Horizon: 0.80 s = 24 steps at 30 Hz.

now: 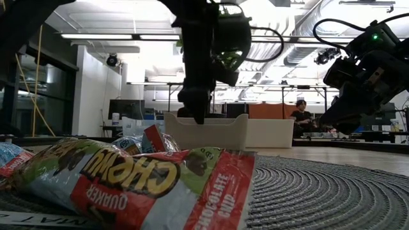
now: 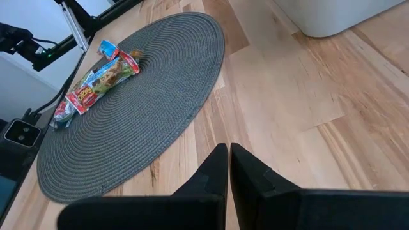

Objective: Pick and place Granola Bars by type
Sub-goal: Put the orange granola bar into the gray bin

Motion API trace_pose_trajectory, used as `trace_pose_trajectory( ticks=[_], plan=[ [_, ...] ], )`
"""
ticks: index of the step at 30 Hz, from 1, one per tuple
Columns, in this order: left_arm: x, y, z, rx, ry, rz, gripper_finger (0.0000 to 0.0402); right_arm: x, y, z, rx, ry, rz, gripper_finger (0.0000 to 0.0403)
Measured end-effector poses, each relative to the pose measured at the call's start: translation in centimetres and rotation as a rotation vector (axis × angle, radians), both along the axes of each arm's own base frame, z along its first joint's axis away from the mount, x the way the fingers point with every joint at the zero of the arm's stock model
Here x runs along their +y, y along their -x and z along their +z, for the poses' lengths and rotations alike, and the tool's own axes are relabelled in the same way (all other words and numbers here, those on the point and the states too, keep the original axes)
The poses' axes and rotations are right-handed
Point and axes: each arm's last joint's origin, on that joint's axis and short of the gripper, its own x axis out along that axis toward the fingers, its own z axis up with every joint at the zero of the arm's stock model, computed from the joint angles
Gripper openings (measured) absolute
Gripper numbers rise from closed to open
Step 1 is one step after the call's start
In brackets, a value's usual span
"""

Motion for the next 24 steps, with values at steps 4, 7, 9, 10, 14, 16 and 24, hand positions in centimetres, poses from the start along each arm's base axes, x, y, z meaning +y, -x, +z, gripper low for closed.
trace_pose_trajectory(
  ticks=[4,7,9,10,14,16,24],
  plan=[
    [-2.5,0.0,0.0,-0.027,-0.008,0.030,0.0237,0.0,0.0,0.0,0.000,0.000,0.000,0.0000],
    [-4.5,-0.1,0.0,-0.057,-0.001,0.033,0.0237,0.0,0.0,0.0,0.000,0.000,0.000,0.0000],
    [-5.8,-0.1,0.0,-0.070,-0.001,0.027,0.0237,0.0,0.0,0.0,0.000,0.000,0.000,0.0000],
    [-6.4,-0.1,0.1,-0.074,-0.010,0.021,0.0237,0.0,0.0,0.0,0.000,0.000,0.000,0.0000],
    [-8.1,0.1,0.2,-0.092,-0.125,-0.001,0.0237,0.0,0.0,0.0,0.000,0.000,0.000,0.0000],
    [-8.3,0.0,0.4,-0.104,-0.181,0.002,0.0237,0.0,0.0,0.0,0.000,0.000,0.000,0.0000],
    [-8.1,0.1,0.6,-0.116,-0.289,0.027,0.0237,0.0,0.0,0.0,0.000,0.000,0.000,0.0000]
  ],
)
